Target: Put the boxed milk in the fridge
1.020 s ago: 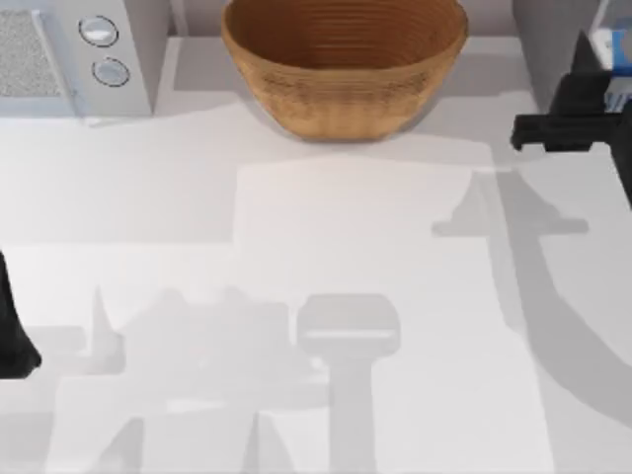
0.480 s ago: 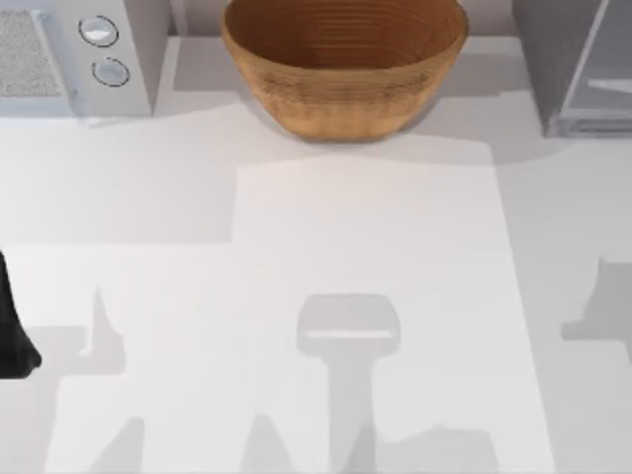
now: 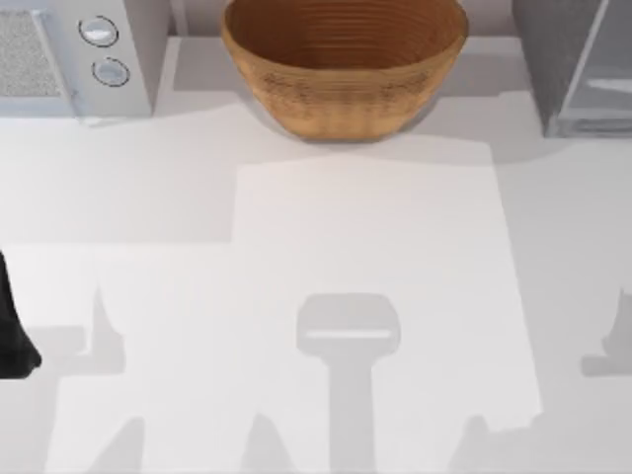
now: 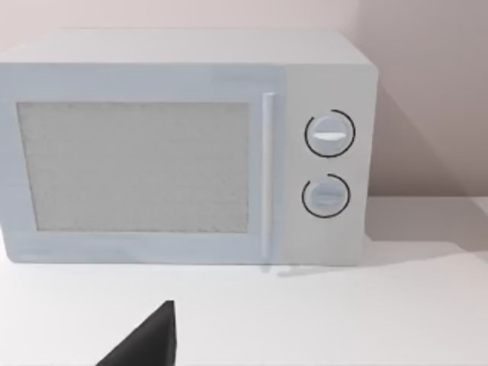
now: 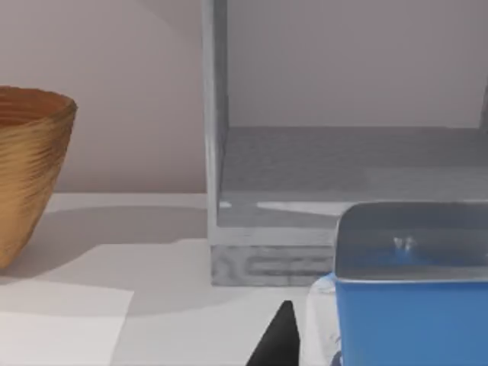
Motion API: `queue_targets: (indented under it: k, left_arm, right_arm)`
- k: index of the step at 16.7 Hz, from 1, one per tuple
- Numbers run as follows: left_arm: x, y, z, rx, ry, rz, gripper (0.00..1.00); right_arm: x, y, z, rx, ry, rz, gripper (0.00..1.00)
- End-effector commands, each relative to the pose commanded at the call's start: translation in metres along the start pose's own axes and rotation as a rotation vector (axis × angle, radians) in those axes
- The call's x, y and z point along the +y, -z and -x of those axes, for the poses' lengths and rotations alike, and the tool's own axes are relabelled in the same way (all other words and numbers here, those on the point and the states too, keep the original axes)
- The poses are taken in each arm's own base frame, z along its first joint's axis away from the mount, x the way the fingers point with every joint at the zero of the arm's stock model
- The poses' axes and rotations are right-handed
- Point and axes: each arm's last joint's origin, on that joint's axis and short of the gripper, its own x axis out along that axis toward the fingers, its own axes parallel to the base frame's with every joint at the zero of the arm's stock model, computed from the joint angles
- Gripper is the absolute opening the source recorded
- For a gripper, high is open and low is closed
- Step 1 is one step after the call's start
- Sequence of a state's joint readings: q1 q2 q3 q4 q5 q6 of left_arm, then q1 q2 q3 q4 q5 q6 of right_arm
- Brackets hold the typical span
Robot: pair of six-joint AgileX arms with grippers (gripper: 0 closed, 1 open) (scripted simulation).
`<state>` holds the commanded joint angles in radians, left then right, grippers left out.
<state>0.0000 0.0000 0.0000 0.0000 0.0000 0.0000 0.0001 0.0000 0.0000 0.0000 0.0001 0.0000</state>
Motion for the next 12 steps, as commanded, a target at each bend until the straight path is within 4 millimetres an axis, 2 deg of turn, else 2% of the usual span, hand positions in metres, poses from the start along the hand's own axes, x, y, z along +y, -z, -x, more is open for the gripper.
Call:
queue_targets:
  k: [3,5,9,12]
  left_arm:
    - [0.000,0.000,0.000,0.000,0.000,0.000,1.00]
    - [0.000,0.000,0.000,0.000,0.000,0.000,1.00]
    - [0.000,0.000,0.000,0.000,0.000,0.000,1.00]
    - [0.000,0.000,0.000,0.000,0.000,0.000,1.00]
  right_arm:
    - [0.000,0.000,0.000,0.002,-0.001,-0.002,0.00]
    - [0.000,-0.007,-0.001,-0.014,-0.004,-0.002,0.00]
    - [-0.002,-0.045,-0.011,-0.078,-0.009,0.001,0.00]
    - [-0.007,-0.078,-0.036,-0.107,-0.008,0.009,0.00]
